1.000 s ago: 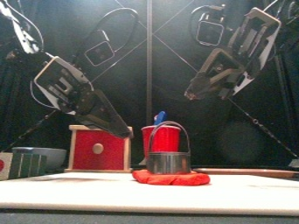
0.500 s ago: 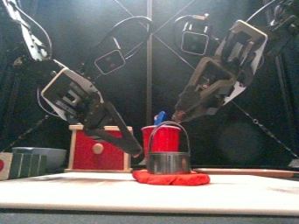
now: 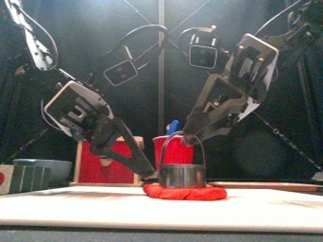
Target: Cut dough and remove excess
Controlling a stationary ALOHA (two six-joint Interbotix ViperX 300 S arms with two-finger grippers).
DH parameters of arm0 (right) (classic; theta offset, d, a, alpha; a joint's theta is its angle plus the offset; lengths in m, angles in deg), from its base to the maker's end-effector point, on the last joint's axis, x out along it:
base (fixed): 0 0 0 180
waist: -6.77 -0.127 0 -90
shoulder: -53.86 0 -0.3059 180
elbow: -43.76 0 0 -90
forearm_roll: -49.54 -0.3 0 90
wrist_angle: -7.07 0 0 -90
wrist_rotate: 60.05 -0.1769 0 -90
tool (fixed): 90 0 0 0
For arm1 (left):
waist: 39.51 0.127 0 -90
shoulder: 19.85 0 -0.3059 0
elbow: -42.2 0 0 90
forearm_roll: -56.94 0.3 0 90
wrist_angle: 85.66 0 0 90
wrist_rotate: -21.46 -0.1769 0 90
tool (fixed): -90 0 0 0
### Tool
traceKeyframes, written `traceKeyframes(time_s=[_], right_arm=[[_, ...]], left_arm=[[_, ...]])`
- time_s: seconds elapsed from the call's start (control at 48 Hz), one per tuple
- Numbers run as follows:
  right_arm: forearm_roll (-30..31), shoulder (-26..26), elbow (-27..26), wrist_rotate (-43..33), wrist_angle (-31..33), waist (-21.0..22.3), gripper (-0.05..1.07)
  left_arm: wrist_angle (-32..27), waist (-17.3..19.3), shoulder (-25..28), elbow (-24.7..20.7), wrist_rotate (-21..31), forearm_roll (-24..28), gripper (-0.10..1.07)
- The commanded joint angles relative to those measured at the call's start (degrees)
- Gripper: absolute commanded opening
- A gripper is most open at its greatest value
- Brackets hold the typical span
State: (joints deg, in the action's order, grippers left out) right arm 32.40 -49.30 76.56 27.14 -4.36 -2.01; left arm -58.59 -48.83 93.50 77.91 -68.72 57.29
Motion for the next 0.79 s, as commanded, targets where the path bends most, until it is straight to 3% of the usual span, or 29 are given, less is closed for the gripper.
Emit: traceKeyframes(time_s=[0.0,0.604,0.771], right_arm=[[-0.1,0.8,-1.4,-0.1,-0.2,0.3,0.76],[0.2,-1.7,-3.3,0.1,2.0,0.4,0.74],[0.0,-1.7,-3.3,-0.1,1.9,0.4,0.69]], left_arm=[[0.6,0.0,-0.4,-1.3,0.0,0.0,0.28],[0.4,-0.1,2.1,-2.6,0.0,-0.2,0.28],[0.4,-0.1,2.1,-2.6,0.1,-0.2,0.28]])
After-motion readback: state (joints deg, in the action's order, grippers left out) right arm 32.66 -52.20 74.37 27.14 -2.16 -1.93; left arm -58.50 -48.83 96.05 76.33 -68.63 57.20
